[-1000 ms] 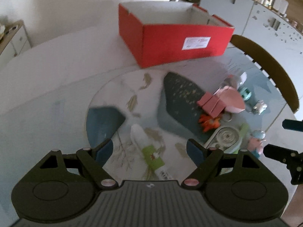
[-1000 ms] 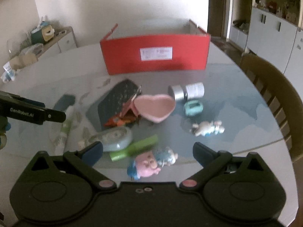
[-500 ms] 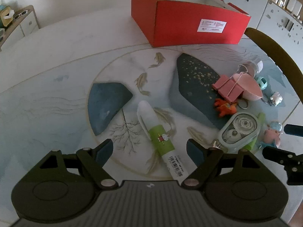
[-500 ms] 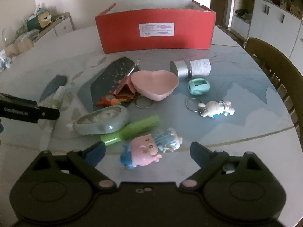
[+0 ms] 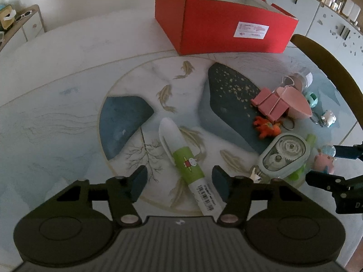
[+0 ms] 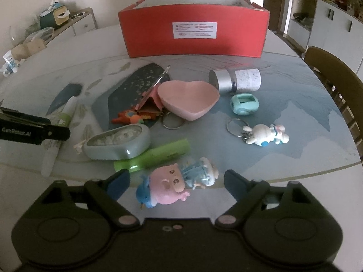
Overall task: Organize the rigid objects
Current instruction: 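Grasp the glue stick with the left tool while the right tool grasps the pink figurine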
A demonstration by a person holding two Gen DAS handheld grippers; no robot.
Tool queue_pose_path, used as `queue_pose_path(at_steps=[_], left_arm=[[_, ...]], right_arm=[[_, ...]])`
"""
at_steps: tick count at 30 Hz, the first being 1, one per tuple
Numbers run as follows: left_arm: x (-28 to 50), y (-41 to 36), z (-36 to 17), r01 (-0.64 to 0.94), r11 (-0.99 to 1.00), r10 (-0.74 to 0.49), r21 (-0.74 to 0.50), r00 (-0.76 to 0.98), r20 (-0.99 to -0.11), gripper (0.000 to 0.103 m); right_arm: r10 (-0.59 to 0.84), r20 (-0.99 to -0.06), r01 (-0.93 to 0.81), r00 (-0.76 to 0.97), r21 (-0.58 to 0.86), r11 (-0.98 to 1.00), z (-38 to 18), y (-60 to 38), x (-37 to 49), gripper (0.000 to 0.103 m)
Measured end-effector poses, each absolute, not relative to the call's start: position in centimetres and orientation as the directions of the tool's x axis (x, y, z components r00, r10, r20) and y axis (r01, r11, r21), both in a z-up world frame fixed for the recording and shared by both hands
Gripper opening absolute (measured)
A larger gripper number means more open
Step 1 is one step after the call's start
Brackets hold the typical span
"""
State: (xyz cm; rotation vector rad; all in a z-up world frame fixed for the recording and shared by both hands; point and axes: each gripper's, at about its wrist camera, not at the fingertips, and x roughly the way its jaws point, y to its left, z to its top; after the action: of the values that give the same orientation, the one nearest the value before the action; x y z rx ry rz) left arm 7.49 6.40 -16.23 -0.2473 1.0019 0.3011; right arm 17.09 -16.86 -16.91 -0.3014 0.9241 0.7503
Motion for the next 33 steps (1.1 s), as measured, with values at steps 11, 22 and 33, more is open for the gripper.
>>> queue_pose_path(at_steps=[11,22,33], left_arm=[[7.4,6.1,-16.1,-0.339,0.938,0.122,-0.074,0.521,-0.845,0.023],[7.4,5.9,-16.0,-0.325,0.944,0.129,-0.054,0.516,-0.847,0.017],[7.0,6.5,-14.9,-0.323,0.942,0.101,-0.091,0.533,-0.840,0.017]], right_arm=[[0.448,-0.810,-0.708,0.378,0.059,0.704,-17.0,-16.7,17.0,0.079],[0.431,-0.812,-0.699,0.393,0.040,0.714,-16.5,-16.9,16.5,0.074],[0.445,-0.797,-0.705,0.407,0.035,0.708,-14.2,-17.0,15.7,0.073]])
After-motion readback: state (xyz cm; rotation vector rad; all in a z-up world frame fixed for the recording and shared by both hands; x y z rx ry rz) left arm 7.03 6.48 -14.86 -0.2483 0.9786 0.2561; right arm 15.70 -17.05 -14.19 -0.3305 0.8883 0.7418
